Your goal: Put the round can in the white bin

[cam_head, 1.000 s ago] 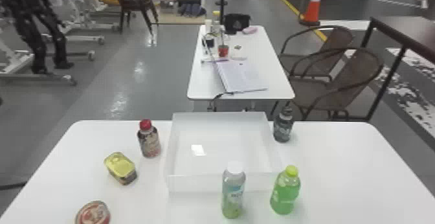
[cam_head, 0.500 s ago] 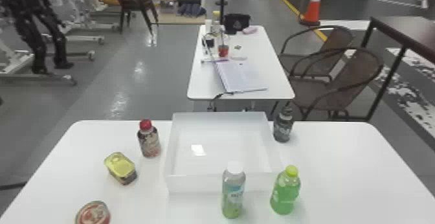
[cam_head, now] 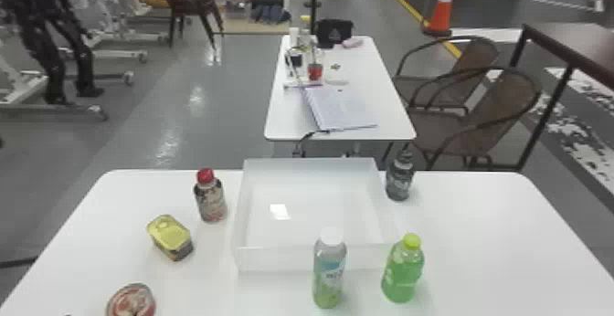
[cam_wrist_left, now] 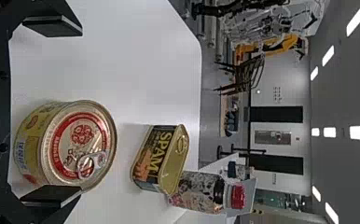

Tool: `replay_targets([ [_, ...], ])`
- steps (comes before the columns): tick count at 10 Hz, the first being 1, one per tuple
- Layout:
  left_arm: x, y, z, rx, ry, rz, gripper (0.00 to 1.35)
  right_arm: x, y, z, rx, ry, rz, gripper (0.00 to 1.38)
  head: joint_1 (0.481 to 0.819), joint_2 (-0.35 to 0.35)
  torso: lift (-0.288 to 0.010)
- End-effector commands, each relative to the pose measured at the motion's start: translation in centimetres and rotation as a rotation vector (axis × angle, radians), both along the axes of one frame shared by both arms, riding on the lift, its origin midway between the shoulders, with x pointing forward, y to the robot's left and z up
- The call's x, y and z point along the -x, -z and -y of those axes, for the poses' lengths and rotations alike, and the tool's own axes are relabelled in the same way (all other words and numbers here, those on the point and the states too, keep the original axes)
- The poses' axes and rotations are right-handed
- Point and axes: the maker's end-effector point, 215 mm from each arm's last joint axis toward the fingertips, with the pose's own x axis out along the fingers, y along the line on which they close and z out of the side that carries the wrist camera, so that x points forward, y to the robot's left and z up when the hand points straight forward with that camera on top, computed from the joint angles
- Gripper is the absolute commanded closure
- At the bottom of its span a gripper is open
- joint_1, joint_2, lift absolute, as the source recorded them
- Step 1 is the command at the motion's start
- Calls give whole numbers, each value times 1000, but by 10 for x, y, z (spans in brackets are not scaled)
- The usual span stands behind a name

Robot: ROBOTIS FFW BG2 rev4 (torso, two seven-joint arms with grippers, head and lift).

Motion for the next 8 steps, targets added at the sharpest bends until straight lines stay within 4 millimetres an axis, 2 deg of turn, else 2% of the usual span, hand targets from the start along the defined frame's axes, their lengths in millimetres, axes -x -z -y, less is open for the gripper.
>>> replay_targets([
  [1,-13,6,1,28,36,-3,111,-1,0,-2,-3,-2,1,73,549,0,-100],
  [3,-26,9,16,53,98,-7,111,-2,0,-3,-6,-3,1,71,549,0,-100],
  [5,-30,12,20,55,116,-19,114,-2,1,-3,-7,-3,1,71,549,0,-100],
  [6,-31,15,21,59,117,-23,170,-2,1,-4,-9,-3,0,71,549,0,-100],
  [7,-33,15,23,59,125,-28,337,-2,3,-4,-16,-2,-2,73,549,0,-100],
  [8,-33,16,24,58,131,-35,596,-2,2,-5,-15,-3,-1,73,549,0,-100],
])
